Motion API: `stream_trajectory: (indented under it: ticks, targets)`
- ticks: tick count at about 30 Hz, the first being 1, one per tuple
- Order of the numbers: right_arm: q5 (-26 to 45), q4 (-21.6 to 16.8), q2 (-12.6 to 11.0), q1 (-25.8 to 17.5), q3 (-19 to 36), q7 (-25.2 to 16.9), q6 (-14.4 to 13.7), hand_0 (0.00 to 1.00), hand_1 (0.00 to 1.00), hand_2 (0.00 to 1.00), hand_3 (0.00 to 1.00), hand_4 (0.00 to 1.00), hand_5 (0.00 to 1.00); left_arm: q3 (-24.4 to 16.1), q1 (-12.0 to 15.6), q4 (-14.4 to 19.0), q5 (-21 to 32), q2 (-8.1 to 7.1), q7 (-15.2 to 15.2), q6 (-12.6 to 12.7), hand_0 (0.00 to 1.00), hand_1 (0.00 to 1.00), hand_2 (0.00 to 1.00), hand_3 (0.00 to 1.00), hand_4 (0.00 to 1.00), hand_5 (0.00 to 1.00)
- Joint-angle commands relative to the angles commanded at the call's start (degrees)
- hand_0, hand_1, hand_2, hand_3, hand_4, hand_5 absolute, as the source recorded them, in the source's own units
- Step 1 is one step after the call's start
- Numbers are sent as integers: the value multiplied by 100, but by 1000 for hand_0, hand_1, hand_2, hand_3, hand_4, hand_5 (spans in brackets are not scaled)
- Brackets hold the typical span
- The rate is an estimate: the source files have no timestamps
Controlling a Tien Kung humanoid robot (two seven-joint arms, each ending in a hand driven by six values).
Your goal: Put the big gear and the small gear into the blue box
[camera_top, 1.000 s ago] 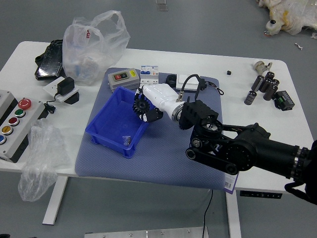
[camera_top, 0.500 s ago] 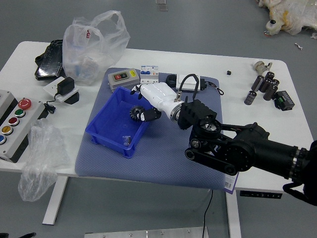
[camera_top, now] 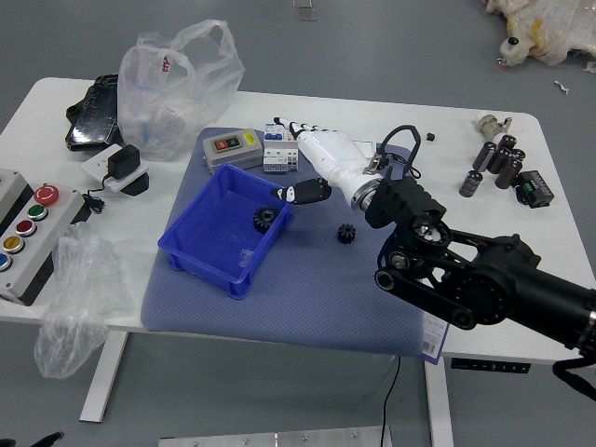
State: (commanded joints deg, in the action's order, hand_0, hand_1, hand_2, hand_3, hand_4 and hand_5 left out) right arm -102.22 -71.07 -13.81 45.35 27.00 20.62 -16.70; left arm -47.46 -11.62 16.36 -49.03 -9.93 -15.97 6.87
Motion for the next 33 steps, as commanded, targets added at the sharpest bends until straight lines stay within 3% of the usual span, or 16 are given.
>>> stream_trajectory:
  ticks: [2,3,6,8,9,14,15,18,32,33]
  targets:
    - [7,-138,-108,-187,115,135,102,585,746,796,898,888,320,-12,6,1,-7,-1,-10,1,663,568,588,753,739,645]
    - [30,-154,-131,-266,117,177,138,491,661,699,747,868,299,-29,6,2,-25,0,-20,0,662,567,588,752,735,663]
    - [105,-78,-126,-401,31,235,202,491,661,699,747,868,299,-41,0,3,-43,3,-26,-3,662,567,588,752,735,663]
    - [214,102,-71,-424,-96,185,207,491,661,699,747,868,299,-37,-11,2,-44,6,-18,-4,662,567,588,752,735,663]
    - [259,200,-38,-415,-147,125,208,453,593,624,691,877,298,-38,-15,2,-48,6,-16,-5,662,567,587,752,758,691]
    - [216,787,134,-369,-269,-168,319,453,593,624,691,877,298,-36,-37,1,-60,12,-4,-10,662,567,587,752,758,691]
    - [167,890,141,-370,-256,-205,346,430,541,560,660,891,299,-36,-38,1,-59,11,-1,-10,662,566,587,752,758,699]
    - [9,1075,126,-381,-187,-255,421,430,541,560,660,891,299,-45,-35,2,-66,11,-6,-11,662,566,587,752,758,699]
    - [-121,641,-183,-660,-160,-45,794,405,492,539,676,895,307,-32,-25,1,-24,18,12,0,661,566,587,751,759,704]
    - [-103,642,-185,-669,-175,-35,793,400,478,540,657,653,168,-32,-26,0,-26,17,15,0,661,566,587,752,757,705]
